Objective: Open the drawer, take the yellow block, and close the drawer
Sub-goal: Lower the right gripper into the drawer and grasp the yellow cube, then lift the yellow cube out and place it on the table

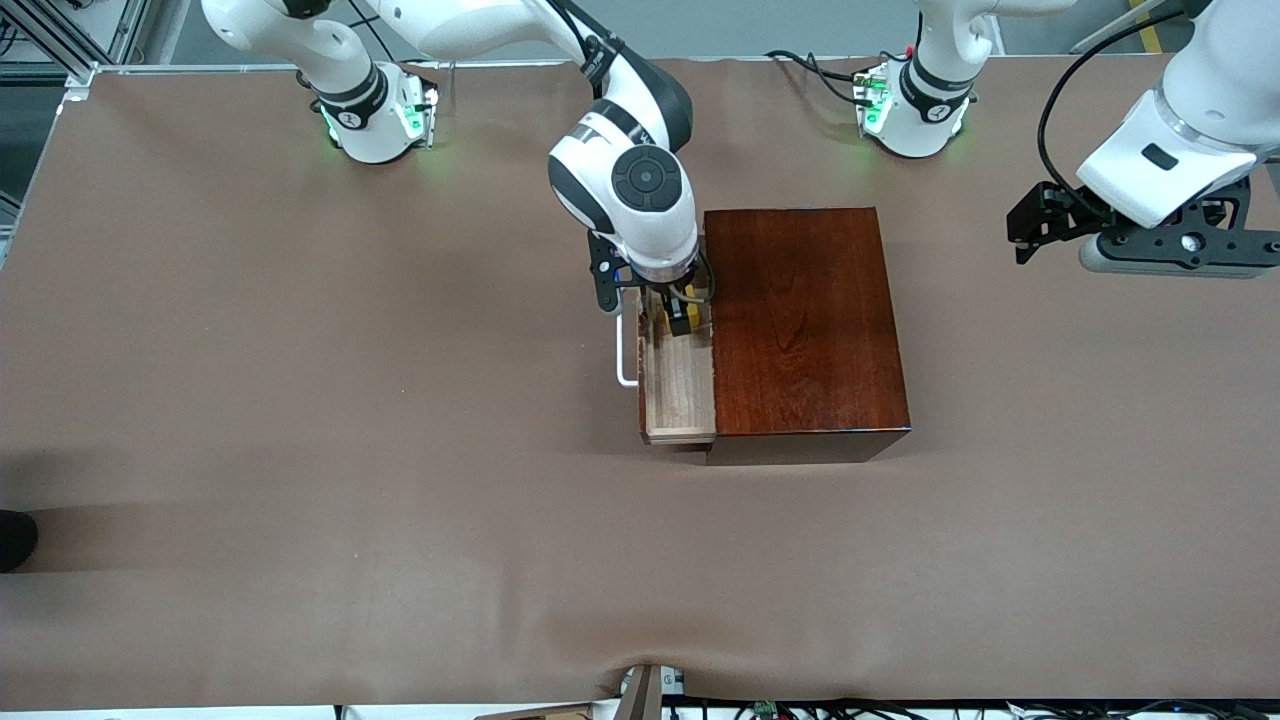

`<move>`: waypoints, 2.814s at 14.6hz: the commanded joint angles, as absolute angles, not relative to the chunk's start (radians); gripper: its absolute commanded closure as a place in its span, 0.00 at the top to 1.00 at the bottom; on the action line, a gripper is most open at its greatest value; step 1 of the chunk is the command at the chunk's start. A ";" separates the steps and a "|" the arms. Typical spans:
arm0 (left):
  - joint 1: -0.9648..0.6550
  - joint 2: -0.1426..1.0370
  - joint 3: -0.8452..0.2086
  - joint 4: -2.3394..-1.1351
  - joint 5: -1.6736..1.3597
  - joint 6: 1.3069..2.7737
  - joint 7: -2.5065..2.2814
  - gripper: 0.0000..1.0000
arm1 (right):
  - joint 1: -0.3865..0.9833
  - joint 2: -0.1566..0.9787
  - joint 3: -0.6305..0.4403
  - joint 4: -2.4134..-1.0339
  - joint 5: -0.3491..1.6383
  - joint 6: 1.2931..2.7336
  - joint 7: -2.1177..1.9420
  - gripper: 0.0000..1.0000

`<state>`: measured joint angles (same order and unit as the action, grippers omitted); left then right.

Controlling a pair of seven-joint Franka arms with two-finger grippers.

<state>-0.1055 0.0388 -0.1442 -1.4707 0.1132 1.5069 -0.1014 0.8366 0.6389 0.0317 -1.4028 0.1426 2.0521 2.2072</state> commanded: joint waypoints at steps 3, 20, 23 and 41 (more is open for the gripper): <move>-0.084 0.006 -0.156 -1.500 0.092 1.505 -0.078 1.00 | 0.850 0.657 0.023 -1.376 0.147 2.046 2.220 0.25; -0.071 0.011 -0.153 -1.502 0.074 1.488 -0.101 1.00 | 0.743 0.643 0.026 -1.158 0.156 1.820 2.183 0.00; -0.078 0.021 -0.155 -1.500 0.018 1.497 -0.104 1.00 | 0.701 0.606 0.021 -1.158 0.156 1.783 2.028 0.00; -0.354 0.322 -0.422 -1.421 0.069 1.741 -1.006 1.00 | 0.224 0.539 0.009 -1.307 0.075 1.605 0.806 0.00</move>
<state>-0.3027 0.2506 -0.4219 -1.4824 0.0371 1.7047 -0.8688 0.2852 0.5874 -0.0108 -1.2446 0.0869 1.6090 0.9284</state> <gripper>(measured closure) 0.000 0.445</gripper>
